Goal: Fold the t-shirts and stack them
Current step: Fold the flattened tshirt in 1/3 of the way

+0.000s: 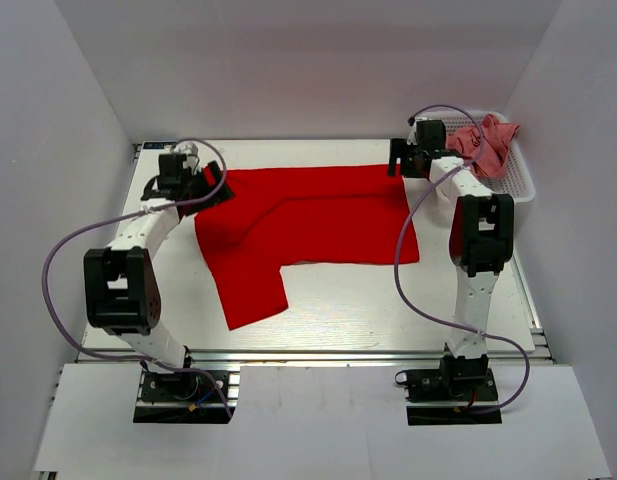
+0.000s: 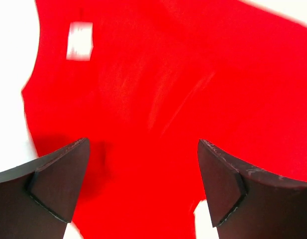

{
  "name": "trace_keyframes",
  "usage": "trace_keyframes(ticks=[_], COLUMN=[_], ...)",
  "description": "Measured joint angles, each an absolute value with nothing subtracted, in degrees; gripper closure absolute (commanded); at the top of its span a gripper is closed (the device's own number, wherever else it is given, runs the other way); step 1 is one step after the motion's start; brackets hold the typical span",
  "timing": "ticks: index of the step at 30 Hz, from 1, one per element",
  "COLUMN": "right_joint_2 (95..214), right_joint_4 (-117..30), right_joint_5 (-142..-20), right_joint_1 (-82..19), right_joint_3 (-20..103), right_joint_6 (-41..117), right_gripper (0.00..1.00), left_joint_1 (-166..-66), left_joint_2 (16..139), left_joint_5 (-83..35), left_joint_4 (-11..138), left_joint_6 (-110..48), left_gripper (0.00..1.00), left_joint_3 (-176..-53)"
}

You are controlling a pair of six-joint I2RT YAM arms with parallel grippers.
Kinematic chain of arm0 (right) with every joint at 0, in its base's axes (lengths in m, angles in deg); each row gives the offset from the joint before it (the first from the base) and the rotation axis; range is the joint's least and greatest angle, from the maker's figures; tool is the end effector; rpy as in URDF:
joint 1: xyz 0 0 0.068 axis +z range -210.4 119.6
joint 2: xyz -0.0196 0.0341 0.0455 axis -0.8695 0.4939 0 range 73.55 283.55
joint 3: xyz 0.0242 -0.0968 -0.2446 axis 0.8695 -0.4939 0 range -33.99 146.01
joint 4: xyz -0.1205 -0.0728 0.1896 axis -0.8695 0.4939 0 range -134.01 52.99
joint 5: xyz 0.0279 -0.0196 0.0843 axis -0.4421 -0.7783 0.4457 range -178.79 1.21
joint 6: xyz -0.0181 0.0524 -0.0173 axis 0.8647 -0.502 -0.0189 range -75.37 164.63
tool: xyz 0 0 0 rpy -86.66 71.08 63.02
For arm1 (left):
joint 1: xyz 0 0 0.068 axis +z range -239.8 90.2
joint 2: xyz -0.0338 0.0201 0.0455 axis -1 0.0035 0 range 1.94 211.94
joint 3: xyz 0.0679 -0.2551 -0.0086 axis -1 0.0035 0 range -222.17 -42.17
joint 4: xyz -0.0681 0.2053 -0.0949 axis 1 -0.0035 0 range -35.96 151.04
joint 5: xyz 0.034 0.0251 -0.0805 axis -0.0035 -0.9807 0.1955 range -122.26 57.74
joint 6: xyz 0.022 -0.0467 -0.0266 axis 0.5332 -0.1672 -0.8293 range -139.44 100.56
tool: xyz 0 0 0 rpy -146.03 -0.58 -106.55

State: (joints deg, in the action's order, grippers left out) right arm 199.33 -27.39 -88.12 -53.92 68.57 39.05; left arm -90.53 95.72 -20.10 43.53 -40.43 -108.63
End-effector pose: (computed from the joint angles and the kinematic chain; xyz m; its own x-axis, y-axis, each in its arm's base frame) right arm 0.4785 0.0548 0.2156 -0.6454 0.0246 -0.7634 -0.0593 0.9949 0.0821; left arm 0.3391 -0.0131 0.2404 -0.7162 -0.3410 -0.6089 -0.1014 0.9141 -0.3927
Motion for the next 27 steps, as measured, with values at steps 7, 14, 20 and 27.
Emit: trace_keyframes(ticks=[7,14,20,27], right_joint_2=[199.4,204.6,208.1,208.1], right_joint_4=[-27.3,-28.1,-28.0,-29.6], right_joint_5=[-84.7,-81.8,-80.6,-79.5], right_joint_1=[-51.3,-50.2,-50.6,-50.7], right_joint_3=[71.7,74.6,73.0,72.3], right_joint_6=[40.9,37.5,35.0,34.3], right_gripper=[0.10,0.10,0.10,0.10], left_joint_1=[-90.7,-90.8,-91.1,-90.8], left_joint_2=[112.3,131.7,134.7,133.7], left_joint_5=[-17.0,-13.4,-15.1,-17.4], left_joint_4=[48.6,50.2,49.5,50.9], left_joint_6=[-40.5,-41.9,-43.0,-44.4], left_gripper=[0.01,0.01,0.01,0.01], left_joint_3=[-126.1,-137.9,-142.6,-140.8])
